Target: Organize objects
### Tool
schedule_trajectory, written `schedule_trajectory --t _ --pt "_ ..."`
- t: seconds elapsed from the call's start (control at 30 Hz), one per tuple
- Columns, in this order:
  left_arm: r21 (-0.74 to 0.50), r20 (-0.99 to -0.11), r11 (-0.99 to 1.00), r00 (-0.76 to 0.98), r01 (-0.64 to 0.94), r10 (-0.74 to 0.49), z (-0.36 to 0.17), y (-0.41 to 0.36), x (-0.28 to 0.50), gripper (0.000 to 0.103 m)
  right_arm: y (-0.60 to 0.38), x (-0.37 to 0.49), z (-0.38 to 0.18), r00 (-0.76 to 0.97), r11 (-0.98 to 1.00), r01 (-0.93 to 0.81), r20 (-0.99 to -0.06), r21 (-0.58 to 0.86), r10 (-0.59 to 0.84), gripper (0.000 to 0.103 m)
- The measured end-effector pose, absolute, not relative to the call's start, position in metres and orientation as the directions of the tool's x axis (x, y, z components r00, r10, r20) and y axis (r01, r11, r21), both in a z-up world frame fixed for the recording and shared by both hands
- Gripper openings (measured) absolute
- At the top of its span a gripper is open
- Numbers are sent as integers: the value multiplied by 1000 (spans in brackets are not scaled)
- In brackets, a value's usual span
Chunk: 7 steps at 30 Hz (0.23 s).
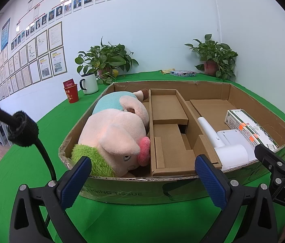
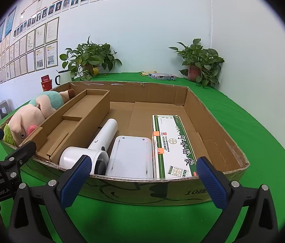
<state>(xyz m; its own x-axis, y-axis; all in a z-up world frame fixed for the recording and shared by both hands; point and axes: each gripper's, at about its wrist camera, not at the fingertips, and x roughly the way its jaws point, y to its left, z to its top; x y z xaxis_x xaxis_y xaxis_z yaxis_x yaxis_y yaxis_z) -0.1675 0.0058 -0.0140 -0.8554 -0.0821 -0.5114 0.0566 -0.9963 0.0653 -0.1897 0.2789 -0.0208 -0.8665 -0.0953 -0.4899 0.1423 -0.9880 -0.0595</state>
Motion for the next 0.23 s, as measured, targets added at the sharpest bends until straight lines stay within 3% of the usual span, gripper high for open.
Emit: schedule_trajectory --t 0.23 --pt "67 -512 -996 -855 56 -82 -14 5 -168 103 279 -190 -21 -867 -988 142 -490 -60 -95 102"
